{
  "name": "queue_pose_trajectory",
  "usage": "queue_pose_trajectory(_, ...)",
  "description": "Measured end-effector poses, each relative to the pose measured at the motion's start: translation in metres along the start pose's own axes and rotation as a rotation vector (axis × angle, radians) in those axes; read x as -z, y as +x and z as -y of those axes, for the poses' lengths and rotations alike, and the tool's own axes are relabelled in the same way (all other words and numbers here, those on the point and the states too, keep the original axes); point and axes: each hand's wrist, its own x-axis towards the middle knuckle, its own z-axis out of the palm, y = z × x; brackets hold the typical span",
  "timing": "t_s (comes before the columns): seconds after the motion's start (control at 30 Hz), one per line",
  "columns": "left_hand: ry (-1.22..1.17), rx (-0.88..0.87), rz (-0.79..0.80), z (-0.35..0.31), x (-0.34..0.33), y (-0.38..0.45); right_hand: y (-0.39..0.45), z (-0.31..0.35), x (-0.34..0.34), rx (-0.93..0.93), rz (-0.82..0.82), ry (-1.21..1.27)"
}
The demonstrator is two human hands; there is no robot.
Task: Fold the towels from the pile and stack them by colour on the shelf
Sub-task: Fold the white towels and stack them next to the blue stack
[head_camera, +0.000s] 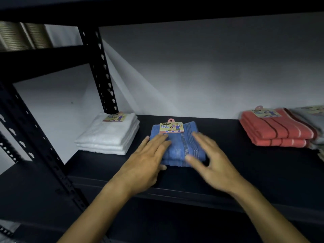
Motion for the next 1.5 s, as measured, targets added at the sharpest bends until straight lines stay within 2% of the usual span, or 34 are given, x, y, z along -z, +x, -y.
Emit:
queue_pose_trajectory(0.1, 0.045, 0.001, -0.094, -0.017, -0.005, 0.009, 0.024, 0.000, 0.008, -0.297, -0.187, 0.380)
queue_pose_trajectory(0.23, 0.169, 0.024, -0.086, -0.034, -0.023, 0.019, 0.055, -0.013, -0.008, -0.545, -0.172, 0.535)
queue_pose_trajectory(0.33, 0.228, 0.050, -0.076, -0.034, -0.031, 0.018, 0.062, -0.015, -0.021, -0.649, -0.164, 0.672)
queue_pose_trajectory(0.53, 0.265, 0.082, -0.083, -0.016, -0.033, 0.014, 0.069, -0.006, -0.039, -0.618, -0.166, 0.728)
queue_pose_trajectory(0.87, 0.299, 0.170, 0.021, 0.019, -0.025, 0.012, 0.098, 0.007, -0.077, -0.599, -0.154, 0.700)
queue_pose_trajectory(1.5, 0.256, 0.210, 0.070, 0.032, -0.016, 0.010, 0.109, 0.012, -0.089, -0.604, -0.132, 0.712)
